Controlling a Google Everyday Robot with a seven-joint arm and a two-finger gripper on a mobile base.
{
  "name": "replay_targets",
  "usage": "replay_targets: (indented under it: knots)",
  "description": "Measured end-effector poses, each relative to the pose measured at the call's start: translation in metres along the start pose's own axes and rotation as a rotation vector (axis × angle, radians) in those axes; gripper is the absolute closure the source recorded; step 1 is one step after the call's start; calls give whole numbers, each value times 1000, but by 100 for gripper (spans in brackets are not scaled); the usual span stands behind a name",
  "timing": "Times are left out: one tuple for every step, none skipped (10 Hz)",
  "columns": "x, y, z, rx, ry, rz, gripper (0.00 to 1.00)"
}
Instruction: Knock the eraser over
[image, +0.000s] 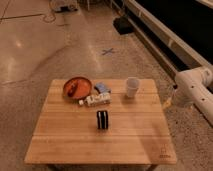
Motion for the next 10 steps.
replay_targets:
  knots:
    - [0,0,0,0,0,0,23]
    - [0,0,0,0,0,0,23]
    - [0,0,0,0,0,0,23]
    - [1,1,0,1,1,-2,23]
    - [2,3,-1,3,0,-11,23]
    - [5,14,-2,6,0,-30,23]
    - [6,25,-3,7,-2,-47,23]
    - [7,29,-4,9,-3,-57,23]
    - [9,29,-5,11,-5,-64,23]
    - [11,38,-6,15,-9,-82,23]
